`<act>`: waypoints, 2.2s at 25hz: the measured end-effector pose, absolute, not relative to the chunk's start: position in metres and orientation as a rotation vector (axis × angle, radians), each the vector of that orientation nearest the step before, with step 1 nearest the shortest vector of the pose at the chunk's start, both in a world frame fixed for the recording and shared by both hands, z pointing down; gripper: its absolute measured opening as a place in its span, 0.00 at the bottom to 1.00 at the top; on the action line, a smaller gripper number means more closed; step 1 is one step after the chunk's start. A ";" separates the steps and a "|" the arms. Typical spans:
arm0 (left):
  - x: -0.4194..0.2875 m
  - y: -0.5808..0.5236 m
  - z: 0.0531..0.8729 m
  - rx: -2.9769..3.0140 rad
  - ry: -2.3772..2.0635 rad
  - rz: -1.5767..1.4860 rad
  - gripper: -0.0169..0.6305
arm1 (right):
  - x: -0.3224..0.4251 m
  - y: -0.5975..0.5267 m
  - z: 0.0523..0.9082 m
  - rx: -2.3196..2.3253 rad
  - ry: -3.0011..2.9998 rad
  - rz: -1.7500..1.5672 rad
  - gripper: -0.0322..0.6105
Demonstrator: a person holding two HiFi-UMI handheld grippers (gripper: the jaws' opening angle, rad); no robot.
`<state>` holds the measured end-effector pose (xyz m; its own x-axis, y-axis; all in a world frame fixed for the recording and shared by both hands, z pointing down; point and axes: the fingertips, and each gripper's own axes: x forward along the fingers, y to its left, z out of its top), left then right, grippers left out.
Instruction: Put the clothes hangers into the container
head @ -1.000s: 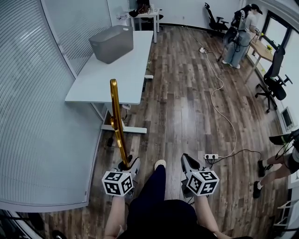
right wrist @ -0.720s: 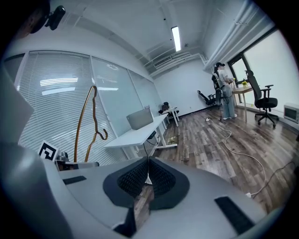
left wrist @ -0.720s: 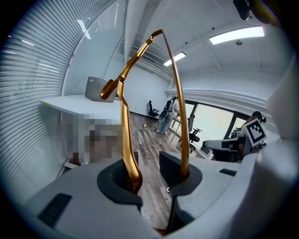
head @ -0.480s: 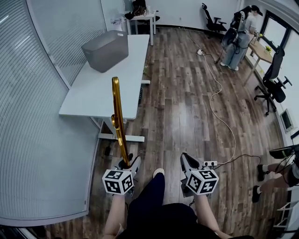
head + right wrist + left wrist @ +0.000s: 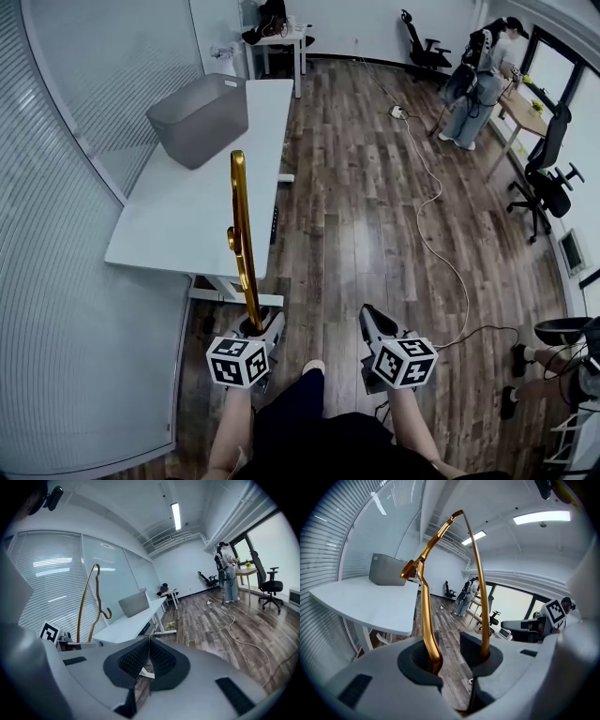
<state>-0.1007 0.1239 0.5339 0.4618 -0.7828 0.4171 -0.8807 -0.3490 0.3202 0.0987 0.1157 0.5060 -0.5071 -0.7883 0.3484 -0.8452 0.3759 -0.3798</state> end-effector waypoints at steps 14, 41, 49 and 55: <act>-0.092 0.034 0.543 2.227 -1.361 0.257 0.25 | 0.109 0.029 0.513 1.536 -2.511 0.801 0.10; -0.076 -0.029 0.552 2.212 -1.389 0.271 0.25 | 0.122 -0.054 0.528 1.512 -2.537 0.864 0.10; -0.064 -0.091 0.546 2.186 -1.418 0.257 0.25 | 0.124 -0.117 0.527 1.411 -2.555 0.862 0.10; -0.056 -0.144 0.536 2.180 -1.430 0.255 0.25 | 0.130 -0.169 0.520 1.386 -2.555 0.877 0.10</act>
<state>-0.0557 -0.1435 0.5362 0.4260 -0.7995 0.4235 -0.8966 -0.3106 0.3157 0.1303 -0.1688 0.5196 -0.5788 -0.7360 0.3512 -0.7966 0.4181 -0.4366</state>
